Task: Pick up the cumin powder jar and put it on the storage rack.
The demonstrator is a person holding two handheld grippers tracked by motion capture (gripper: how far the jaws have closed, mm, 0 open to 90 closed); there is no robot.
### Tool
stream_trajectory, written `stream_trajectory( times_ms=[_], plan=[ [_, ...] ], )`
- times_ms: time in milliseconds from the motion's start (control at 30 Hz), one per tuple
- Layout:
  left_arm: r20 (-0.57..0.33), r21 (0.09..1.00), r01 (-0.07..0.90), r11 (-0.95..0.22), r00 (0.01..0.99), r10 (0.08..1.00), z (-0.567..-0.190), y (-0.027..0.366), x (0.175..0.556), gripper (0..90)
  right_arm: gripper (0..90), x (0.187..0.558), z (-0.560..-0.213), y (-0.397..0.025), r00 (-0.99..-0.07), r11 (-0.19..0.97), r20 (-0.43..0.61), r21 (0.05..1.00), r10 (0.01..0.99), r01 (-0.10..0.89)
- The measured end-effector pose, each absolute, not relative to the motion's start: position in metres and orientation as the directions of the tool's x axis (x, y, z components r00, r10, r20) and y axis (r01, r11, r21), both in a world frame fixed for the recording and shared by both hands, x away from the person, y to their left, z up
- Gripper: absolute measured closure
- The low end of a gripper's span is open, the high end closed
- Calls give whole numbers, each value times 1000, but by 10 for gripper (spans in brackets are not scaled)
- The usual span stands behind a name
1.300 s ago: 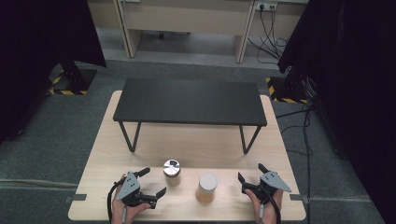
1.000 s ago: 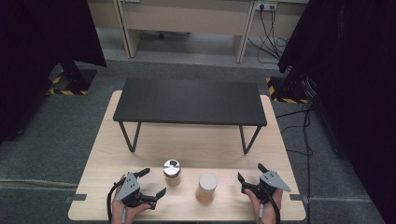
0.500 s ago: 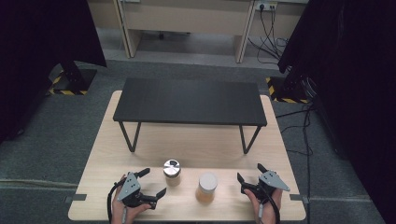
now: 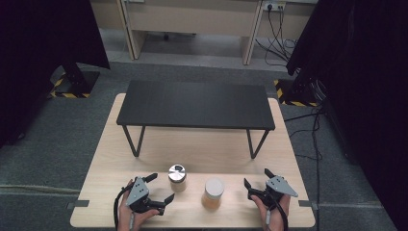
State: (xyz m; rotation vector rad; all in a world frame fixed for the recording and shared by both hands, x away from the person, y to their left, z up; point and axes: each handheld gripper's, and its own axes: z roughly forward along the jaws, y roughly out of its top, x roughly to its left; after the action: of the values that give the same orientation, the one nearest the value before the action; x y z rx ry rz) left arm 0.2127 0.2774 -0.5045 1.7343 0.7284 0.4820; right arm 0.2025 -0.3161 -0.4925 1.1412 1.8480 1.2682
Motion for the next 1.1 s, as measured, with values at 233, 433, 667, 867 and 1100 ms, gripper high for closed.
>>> stream_trajectory(
  times_ms=[233,433,667,867,1100],
  plan=[
    [-42,956,229,-183,726,686,-500,266,221,1,85,202,-492,-316,-438,169,-18,937,899,307],
    [-26,950,230,-210,730,683,-498,253,229,6,85,202,-492,-315,-438,176,-26,936,899,305],
    [-17,947,233,-223,727,686,-496,243,238,20,85,202,-492,-315,-439,177,-27,936,898,304],
    [-18,943,241,-231,727,687,-495,238,244,94,86,202,-492,-315,-441,176,-25,936,897,304],
    [-11,939,244,-243,727,686,-495,235,247,146,86,202,-492,-315,-443,180,-29,936,896,302]
  ],
)
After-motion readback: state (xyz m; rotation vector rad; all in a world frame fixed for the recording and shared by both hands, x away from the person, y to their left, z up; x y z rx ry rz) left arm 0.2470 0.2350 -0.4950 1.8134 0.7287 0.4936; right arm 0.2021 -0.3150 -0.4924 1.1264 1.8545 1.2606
